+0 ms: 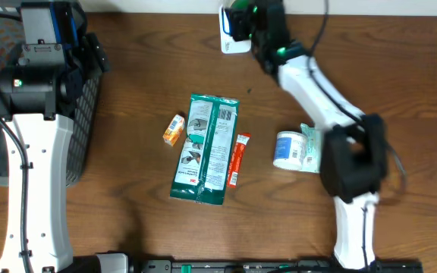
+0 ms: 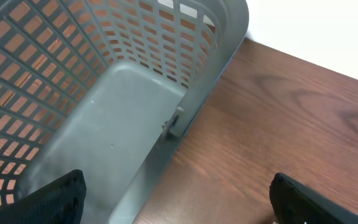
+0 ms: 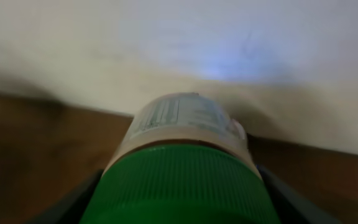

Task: Scan the item barcode
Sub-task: 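Raise the held jar up and right past the scanner, then carry the jar right and set it down at the table's right edge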

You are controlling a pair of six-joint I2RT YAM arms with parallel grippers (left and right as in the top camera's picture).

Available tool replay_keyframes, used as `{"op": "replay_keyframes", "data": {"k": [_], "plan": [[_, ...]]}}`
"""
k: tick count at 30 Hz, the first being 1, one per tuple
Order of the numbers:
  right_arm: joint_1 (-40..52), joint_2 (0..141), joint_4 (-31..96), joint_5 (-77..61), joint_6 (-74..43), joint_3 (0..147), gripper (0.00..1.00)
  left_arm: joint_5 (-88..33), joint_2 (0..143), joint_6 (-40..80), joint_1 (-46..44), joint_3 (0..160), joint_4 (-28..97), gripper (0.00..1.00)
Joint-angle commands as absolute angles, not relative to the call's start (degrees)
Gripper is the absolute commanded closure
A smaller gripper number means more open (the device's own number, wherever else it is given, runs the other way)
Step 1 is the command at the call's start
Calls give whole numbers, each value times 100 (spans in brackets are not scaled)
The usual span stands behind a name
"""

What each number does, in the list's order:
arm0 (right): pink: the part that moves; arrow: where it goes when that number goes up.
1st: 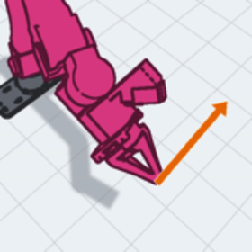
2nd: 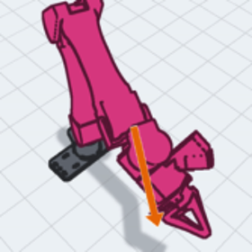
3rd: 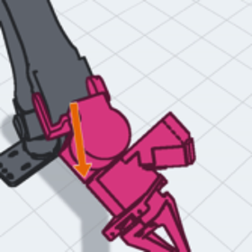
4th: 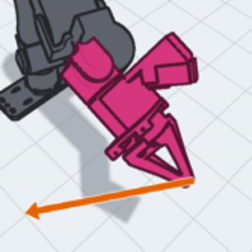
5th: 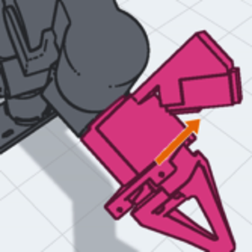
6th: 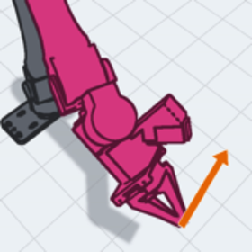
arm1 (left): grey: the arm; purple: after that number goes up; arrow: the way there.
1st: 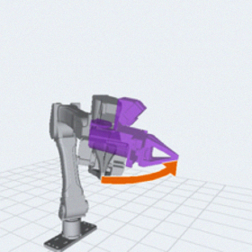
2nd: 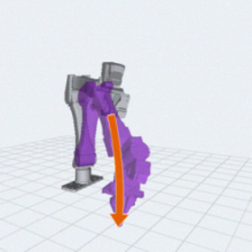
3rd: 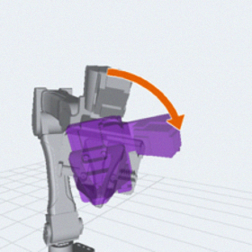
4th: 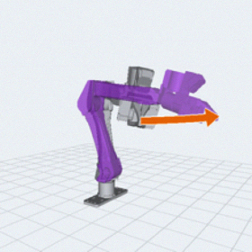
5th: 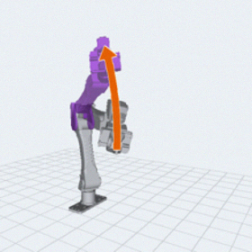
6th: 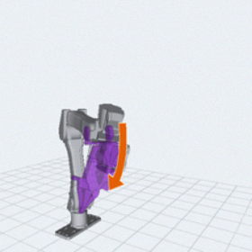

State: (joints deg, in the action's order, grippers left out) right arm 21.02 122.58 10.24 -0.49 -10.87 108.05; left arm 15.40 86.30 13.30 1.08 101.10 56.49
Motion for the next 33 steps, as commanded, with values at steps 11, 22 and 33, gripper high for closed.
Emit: {"op": "replay_keyframes", "data": {"k": [11,22,33], "plan": [[285,9723,6420,207,-617,10960,99,1634,8637,1343,132,10149,5645,10],[-1686,10333,7225,276,-993,9631,99,1636,8637,1343,132,10149,5645,10],[-3361,10420,5725,-62,-1605,7841,98,1636,8637,1343,132,10149,5645,10]]}}
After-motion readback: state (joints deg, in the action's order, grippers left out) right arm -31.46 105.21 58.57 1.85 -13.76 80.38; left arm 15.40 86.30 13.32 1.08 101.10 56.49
